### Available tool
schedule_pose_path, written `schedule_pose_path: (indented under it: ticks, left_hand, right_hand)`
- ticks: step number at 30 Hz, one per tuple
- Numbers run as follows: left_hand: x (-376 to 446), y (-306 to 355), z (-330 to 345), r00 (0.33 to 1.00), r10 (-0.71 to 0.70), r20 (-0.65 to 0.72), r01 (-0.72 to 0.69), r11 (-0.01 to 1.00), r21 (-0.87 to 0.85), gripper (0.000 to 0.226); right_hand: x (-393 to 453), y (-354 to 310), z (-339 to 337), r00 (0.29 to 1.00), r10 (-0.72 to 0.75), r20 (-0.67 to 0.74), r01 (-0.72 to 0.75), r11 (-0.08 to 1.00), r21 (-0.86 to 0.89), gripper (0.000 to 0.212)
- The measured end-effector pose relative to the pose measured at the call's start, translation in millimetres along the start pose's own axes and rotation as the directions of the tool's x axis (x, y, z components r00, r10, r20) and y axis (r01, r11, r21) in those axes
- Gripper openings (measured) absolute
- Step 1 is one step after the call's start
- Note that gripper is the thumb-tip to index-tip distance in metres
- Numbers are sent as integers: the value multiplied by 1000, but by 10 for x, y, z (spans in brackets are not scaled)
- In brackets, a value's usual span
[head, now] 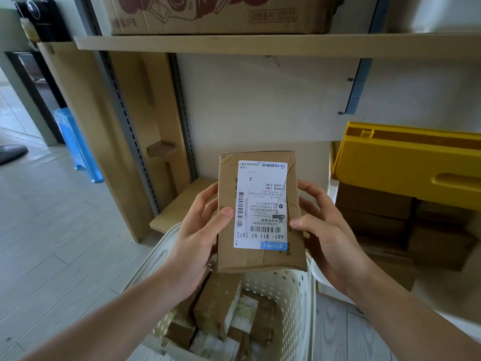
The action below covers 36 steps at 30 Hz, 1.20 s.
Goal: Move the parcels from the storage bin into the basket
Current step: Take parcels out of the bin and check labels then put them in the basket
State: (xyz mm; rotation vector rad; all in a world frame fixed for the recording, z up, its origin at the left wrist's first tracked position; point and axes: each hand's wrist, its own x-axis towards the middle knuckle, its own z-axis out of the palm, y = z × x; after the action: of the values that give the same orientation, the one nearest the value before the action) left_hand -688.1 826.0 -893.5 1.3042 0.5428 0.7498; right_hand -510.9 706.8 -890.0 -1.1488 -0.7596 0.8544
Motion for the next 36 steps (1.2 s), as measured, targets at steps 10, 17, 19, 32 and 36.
schedule_pose_path:
  ticks: [10, 17, 19, 32, 36]
  left_hand:
    - [21, -17, -30, 987, 117, 112, -132, 982, 137, 51]
    - [54, -22, -89, 984, 146, -97, -122, 967, 223, 53]
    - [72, -39, -136, 983, 51, -177, -30, 993, 116, 71]
    - [12, -109, -190, 991, -101, 92, 110, 989, -100, 63]
    - [8, -45, -191, 996, -51, -70, 45, 995, -93, 56]
  right_hand:
    - [-14, -111, -40, 995, -36, -91, 34, 999, -24, 78]
    - [-45, -172, 7, 988, -46, -145, 36, 997, -71, 65]
    - [-58, -178, 47, 982, -87, -165, 84, 996, -25, 79]
    - [-49, -78, 149, 974, -154, -167, 142, 987, -79, 53]
    - [-24, -55, 107, 965, -166, -201, 125, 971, -203, 64]
